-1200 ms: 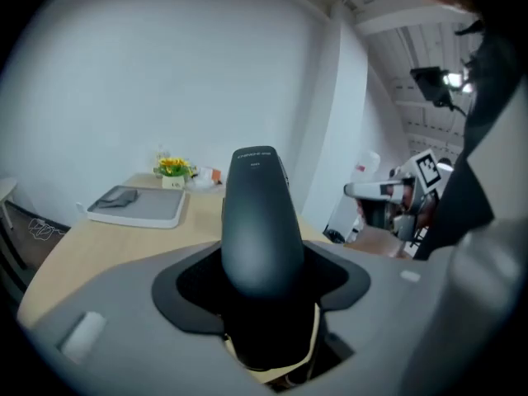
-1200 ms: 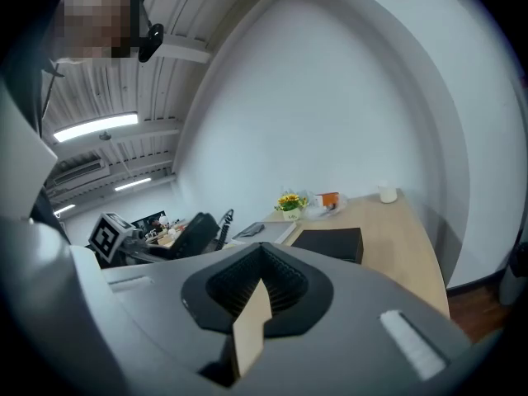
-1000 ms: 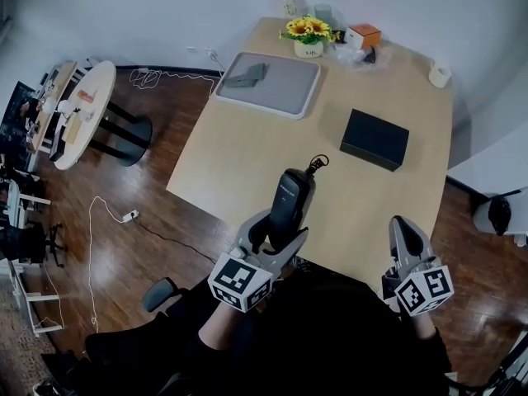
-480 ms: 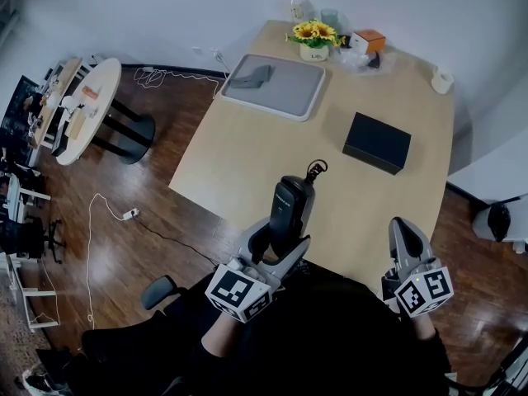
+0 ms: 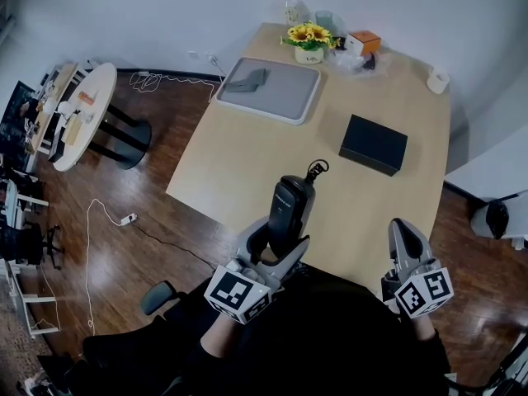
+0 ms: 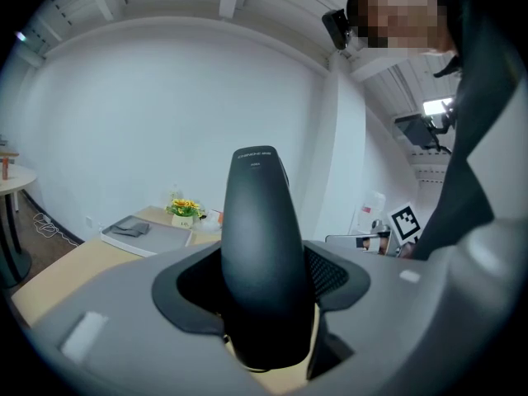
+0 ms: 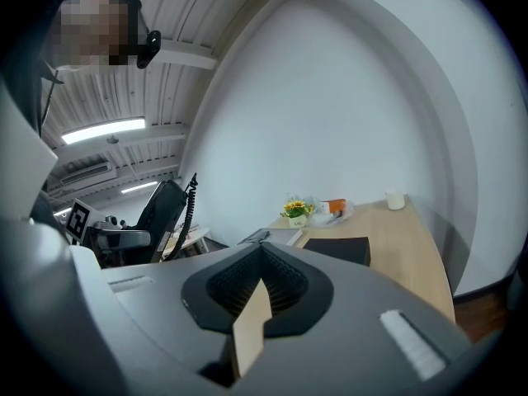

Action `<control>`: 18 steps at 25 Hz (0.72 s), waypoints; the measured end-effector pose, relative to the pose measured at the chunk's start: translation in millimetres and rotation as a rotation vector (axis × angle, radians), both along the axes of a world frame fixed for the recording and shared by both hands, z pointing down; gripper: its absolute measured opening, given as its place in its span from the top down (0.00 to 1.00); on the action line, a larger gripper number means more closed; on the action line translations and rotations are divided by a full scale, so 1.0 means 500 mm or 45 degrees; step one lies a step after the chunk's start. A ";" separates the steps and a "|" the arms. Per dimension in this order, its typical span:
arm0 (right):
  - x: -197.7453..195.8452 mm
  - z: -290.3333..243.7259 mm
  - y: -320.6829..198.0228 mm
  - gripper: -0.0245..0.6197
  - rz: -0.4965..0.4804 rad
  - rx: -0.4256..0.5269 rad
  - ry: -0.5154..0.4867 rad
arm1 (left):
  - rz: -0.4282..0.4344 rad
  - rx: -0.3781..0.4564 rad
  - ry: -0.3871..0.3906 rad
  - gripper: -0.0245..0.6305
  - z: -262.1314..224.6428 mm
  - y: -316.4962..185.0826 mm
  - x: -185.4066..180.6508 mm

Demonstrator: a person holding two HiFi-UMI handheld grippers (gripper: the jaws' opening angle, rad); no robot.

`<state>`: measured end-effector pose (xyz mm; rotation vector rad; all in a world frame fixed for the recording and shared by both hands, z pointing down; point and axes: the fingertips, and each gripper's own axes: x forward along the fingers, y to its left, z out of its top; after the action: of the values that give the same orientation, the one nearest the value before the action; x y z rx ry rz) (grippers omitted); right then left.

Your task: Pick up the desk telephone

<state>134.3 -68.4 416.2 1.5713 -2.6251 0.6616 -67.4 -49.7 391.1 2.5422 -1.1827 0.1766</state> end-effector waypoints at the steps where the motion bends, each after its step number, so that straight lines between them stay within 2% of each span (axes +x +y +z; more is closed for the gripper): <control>1: 0.001 0.000 0.001 0.96 0.002 0.001 0.003 | 0.001 -0.001 -0.001 0.56 0.000 0.000 0.001; 18: -0.025 -0.003 0.003 0.96 -0.055 0.004 0.034 | 0.034 -0.005 -0.027 0.56 0.009 -0.001 0.002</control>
<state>121.7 -67.0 414.5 1.5087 -2.6343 0.6300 -66.4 -50.1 395.9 2.5596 -1.1552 0.2122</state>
